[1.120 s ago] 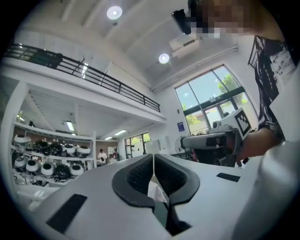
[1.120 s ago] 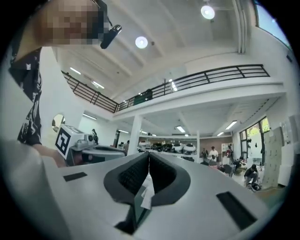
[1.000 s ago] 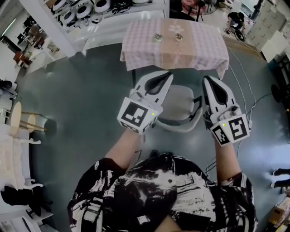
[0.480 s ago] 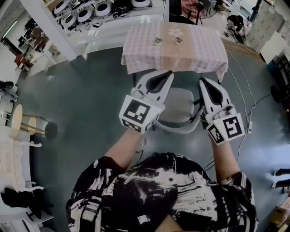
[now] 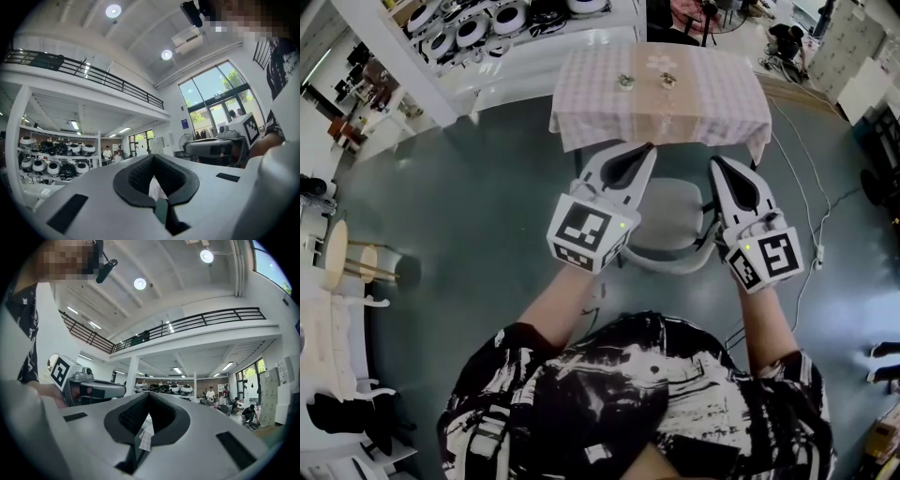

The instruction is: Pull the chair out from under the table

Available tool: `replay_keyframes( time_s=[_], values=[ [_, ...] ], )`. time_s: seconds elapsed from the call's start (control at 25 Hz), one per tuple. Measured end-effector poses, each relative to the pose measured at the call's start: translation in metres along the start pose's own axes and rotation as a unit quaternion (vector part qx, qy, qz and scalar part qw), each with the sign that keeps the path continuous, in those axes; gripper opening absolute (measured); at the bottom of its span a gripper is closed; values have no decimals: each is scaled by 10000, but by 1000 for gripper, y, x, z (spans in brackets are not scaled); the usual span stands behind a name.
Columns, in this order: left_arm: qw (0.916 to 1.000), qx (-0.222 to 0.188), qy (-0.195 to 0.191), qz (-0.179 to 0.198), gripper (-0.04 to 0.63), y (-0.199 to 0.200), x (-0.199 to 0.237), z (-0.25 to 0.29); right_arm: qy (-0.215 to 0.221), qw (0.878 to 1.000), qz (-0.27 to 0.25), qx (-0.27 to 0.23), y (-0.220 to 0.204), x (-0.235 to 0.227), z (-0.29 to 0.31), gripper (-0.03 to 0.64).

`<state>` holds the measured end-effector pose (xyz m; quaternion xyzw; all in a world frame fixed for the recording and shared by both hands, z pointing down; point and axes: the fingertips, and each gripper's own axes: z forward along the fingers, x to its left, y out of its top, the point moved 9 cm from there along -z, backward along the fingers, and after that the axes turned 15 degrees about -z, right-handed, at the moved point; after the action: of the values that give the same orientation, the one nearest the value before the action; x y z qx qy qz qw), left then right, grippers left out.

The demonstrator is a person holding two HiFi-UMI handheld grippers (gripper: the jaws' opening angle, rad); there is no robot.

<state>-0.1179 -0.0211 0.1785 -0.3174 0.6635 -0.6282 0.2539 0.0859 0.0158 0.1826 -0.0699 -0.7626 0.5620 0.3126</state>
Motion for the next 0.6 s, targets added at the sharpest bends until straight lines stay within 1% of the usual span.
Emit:
replay_keyframes(
  time_s=[0.28, 0.6],
  values=[
    [10000, 32, 57, -63, 0, -5, 0, 4, 20, 10000, 31, 50, -6, -4, 1, -2],
    [9999, 74, 96, -65, 0, -20, 5, -5, 26, 10000, 22, 38, -16, 9, 3, -2]
  ],
)
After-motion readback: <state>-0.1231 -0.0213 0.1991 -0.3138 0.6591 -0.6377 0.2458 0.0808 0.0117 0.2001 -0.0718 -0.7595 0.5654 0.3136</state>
